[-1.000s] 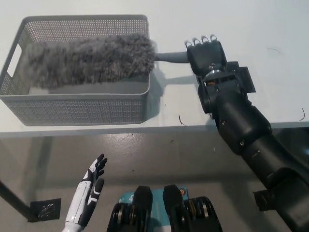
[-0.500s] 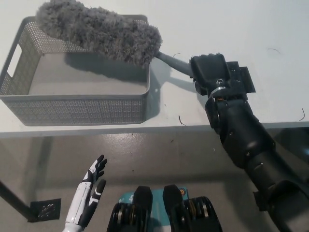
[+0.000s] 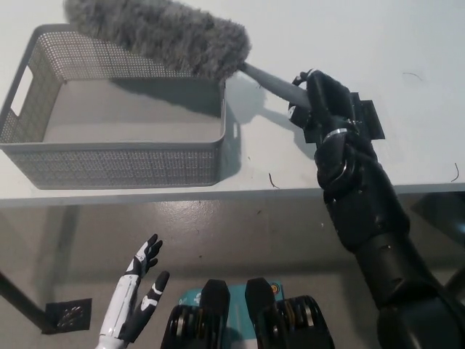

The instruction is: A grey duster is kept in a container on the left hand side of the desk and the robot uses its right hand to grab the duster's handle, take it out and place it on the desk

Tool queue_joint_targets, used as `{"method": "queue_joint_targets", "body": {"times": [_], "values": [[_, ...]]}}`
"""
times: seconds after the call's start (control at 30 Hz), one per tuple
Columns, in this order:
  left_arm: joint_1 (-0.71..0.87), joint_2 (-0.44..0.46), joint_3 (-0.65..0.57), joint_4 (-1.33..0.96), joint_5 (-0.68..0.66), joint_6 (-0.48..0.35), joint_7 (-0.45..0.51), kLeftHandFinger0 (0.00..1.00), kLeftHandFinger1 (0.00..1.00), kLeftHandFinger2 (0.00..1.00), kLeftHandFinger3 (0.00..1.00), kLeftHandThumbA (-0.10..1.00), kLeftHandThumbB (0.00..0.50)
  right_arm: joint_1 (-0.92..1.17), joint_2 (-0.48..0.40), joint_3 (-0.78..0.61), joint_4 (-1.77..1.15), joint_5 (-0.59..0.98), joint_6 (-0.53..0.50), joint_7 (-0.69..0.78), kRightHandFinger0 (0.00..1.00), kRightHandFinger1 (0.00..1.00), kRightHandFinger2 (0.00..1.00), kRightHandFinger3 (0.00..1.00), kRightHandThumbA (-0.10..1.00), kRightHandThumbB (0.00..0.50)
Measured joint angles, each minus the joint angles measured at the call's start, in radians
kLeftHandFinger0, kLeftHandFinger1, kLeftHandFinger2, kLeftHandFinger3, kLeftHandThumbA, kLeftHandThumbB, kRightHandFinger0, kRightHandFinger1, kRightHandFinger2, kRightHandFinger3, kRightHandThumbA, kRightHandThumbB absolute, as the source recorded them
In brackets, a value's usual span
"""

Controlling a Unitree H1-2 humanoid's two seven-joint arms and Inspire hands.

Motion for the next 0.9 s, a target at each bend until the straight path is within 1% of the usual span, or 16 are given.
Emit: {"method": "queue_joint_targets", "body": {"times": [0.03,0.1,0.3,0.37,0.43,0.5,0.53,0.57,0.63,0.67,0.7,0.77,0.8,0.83,0.87,0.9], "values": [[0.000,0.000,0.000,0.000,0.001,0.000,0.000,1.00,1.00,1.00,1.00,0.89,0.000,0.000,0.004,-0.030,-0.002,0.026,-0.002,-0.001,0.00,0.00,0.28,0.18,-0.05,0.036],[0.000,0.000,-0.001,0.001,0.003,0.000,0.000,1.00,1.00,1.00,1.00,0.89,0.000,0.000,0.008,-0.081,-0.009,0.067,-0.005,-0.002,0.00,0.00,0.29,0.19,-0.03,0.039],[0.000,0.000,-0.006,0.003,0.012,0.000,0.000,1.00,1.00,1.00,1.00,0.86,0.000,-0.001,0.017,-0.184,-0.037,0.174,-0.013,-0.006,0.00,0.00,0.29,0.18,-0.03,0.036],[0.000,0.001,-0.010,0.003,0.017,-0.001,0.000,1.00,1.00,1.00,1.00,0.88,0.000,-0.002,0.020,-0.222,-0.055,0.219,-0.015,-0.011,0.00,0.00,0.30,0.17,-0.06,0.055],[0.000,0.002,-0.014,0.003,0.019,-0.002,0.000,1.00,1.00,1.00,1.00,0.90,0.005,-0.006,0.021,-0.239,-0.066,0.244,-0.020,-0.020,0.00,0.00,0.33,0.22,-0.03,0.057],[0.000,0.005,-0.022,0.003,0.025,-0.003,0.000,1.00,1.00,1.00,1.00,0.91,0.000,-0.014,0.019,-0.260,-0.093,0.288,-0.034,-0.039,0.00,0.01,0.33,0.24,-0.02,0.068],[0.000,0.006,-0.025,0.002,0.027,-0.003,0.000,1.00,1.00,1.00,1.00,0.92,0.000,-0.016,0.019,-0.263,-0.101,0.301,-0.038,-0.045,0.00,0.04,0.38,0.31,-0.02,0.061],[0.000,0.006,-0.027,0.002,0.029,-0.003,0.000,1.00,1.00,1.00,1.00,0.92,0.000,-0.021,0.018,-0.264,-0.106,0.310,-0.043,-0.050,0.00,0.07,0.42,0.35,-0.02,0.063],[-0.001,0.009,-0.035,0.001,0.037,-0.004,-0.001,1.00,1.00,1.00,1.00,0.92,0.000,-0.043,0.007,-0.265,-0.138,0.356,-0.061,-0.068,0.00,0.08,0.44,0.35,-0.05,0.066],[-0.002,0.009,-0.037,0.001,0.039,-0.006,-0.001,1.00,1.00,1.00,1.00,0.93,0.001,-0.048,-0.001,-0.256,-0.156,0.363,-0.064,-0.072,0.00,0.09,0.45,0.34,-0.10,0.093],[-0.002,0.010,-0.038,0.001,0.039,-0.006,-0.001,1.00,1.00,1.00,1.00,0.93,0.001,-0.049,-0.006,-0.249,-0.162,0.364,-0.065,-0.073,0.00,0.10,0.46,0.35,-0.10,0.097],[-0.002,0.012,-0.038,-0.001,0.042,-0.007,-0.001,1.00,1.00,1.00,1.00,0.92,0.000,-0.050,-0.045,-0.202,-0.190,0.365,-0.067,-0.077,0.00,0.13,0.49,0.38,-0.10,0.123],[-0.001,0.015,-0.038,-0.002,0.043,-0.007,0.000,1.00,1.00,1.00,1.00,0.92,0.000,-0.048,-0.062,-0.181,-0.191,0.364,-0.068,-0.077,0.00,0.13,0.49,0.37,-0.10,0.126],[-0.002,0.017,-0.038,-0.002,0.044,-0.007,0.000,1.00,1.00,1.00,1.00,0.92,0.000,-0.045,-0.081,-0.154,-0.191,0.359,-0.071,-0.077,0.00,0.12,0.46,0.35,-0.10,0.156],[-0.002,0.020,-0.038,-0.003,0.046,-0.007,0.000,1.00,1.00,1.00,1.00,0.92,0.000,-0.040,-0.105,-0.119,-0.190,0.351,-0.075,-0.076,0.00,0.11,0.45,0.34,-0.10,0.163],[-0.001,0.023,-0.038,-0.004,0.048,-0.007,0.000,1.00,1.00,1.00,1.00,0.92,0.000,-0.033,-0.140,-0.075,-0.184,0.340,-0.084,-0.076,0.00,0.10,0.45,0.35,-0.10,0.153]]}}
